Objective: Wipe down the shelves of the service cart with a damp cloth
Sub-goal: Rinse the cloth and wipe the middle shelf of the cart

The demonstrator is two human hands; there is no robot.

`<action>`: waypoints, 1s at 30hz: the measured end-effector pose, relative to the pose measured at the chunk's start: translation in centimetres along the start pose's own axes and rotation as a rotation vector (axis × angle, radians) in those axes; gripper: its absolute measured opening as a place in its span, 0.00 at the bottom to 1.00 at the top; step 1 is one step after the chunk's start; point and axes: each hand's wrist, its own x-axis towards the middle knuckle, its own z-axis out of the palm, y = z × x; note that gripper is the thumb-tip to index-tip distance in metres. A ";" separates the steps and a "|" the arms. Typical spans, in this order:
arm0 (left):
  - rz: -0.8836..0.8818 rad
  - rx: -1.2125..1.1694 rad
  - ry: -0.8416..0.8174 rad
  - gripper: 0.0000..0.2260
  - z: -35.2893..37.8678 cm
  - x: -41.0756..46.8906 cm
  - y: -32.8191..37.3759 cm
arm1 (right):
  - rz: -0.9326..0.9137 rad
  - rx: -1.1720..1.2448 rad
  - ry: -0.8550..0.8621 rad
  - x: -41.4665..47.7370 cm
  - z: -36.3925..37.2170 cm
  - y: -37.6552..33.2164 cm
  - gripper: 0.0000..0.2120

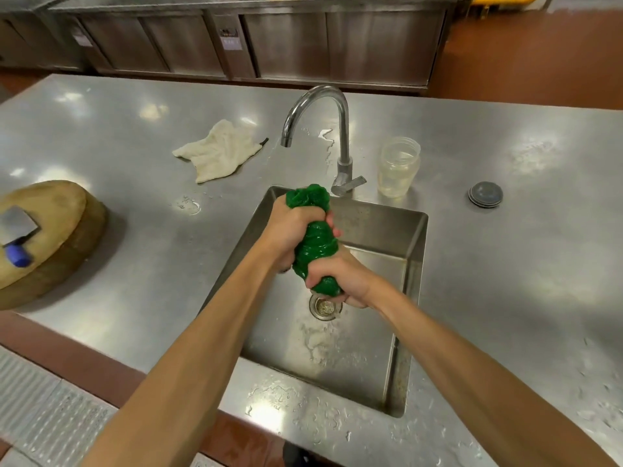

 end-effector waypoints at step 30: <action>-0.150 -0.106 0.163 0.09 -4.8 -2.4 -2.5 | -0.212 -0.166 0.626 -6.5 1.5 2.3 0.16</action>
